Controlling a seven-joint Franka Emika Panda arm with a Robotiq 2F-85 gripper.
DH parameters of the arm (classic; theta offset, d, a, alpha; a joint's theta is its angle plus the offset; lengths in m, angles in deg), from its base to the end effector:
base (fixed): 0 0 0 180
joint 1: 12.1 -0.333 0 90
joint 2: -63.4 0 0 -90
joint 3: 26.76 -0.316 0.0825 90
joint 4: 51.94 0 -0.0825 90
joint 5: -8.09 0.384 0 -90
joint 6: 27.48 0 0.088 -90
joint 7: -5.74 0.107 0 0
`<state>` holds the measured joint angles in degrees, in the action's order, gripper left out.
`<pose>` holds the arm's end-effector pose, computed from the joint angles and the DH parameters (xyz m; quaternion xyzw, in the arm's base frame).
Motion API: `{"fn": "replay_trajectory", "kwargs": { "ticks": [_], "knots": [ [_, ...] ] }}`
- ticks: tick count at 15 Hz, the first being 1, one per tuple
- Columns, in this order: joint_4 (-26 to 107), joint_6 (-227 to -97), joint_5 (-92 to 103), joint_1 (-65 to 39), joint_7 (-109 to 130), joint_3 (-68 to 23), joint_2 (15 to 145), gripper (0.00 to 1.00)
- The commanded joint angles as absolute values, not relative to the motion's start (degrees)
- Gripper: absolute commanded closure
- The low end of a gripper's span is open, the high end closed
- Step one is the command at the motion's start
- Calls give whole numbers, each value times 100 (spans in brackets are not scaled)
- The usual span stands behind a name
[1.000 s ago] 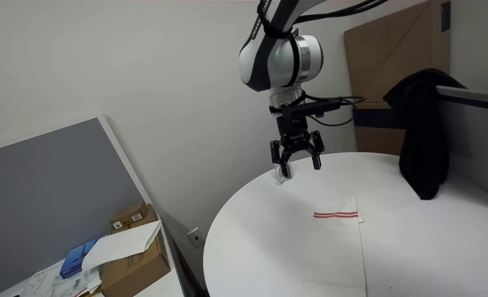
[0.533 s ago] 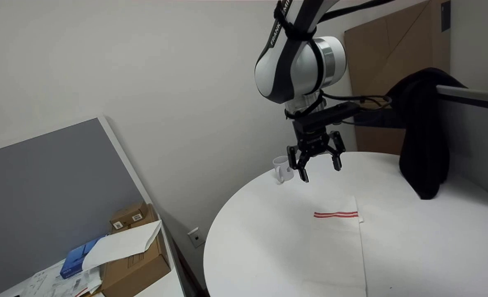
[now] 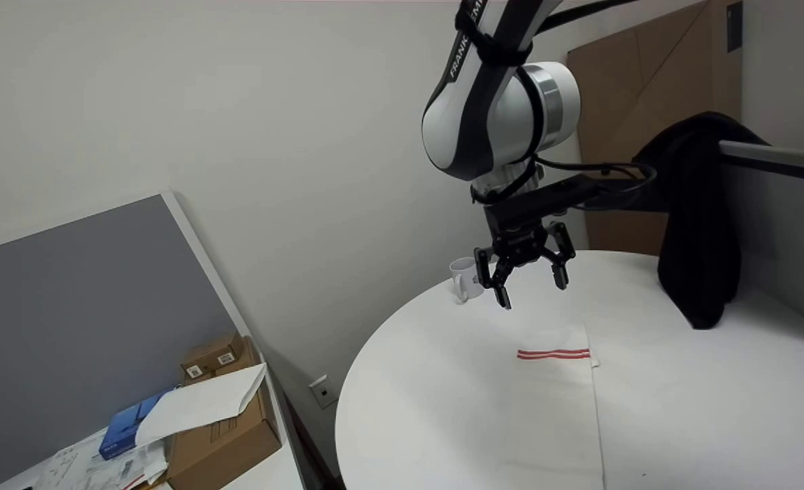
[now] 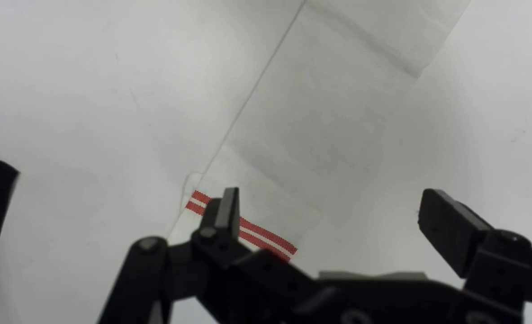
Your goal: Unfold the white and red towel
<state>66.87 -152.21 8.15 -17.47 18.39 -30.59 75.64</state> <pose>0.5599 0.0901 0.3186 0.9980 -0.0307 -0.0553 0.0030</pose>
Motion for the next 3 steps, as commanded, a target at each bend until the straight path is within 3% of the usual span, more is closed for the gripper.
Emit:
{"fn": "replay_trajectory", "kwargs": {
  "ticks": [1, 3],
  "knots": [
    [6699, -15203, 824, -1765, 1834, -3041, 7540, 0],
    [6725, -15203, 827, -1764, 1835, -3041, 7521, 0]
  ]
}}
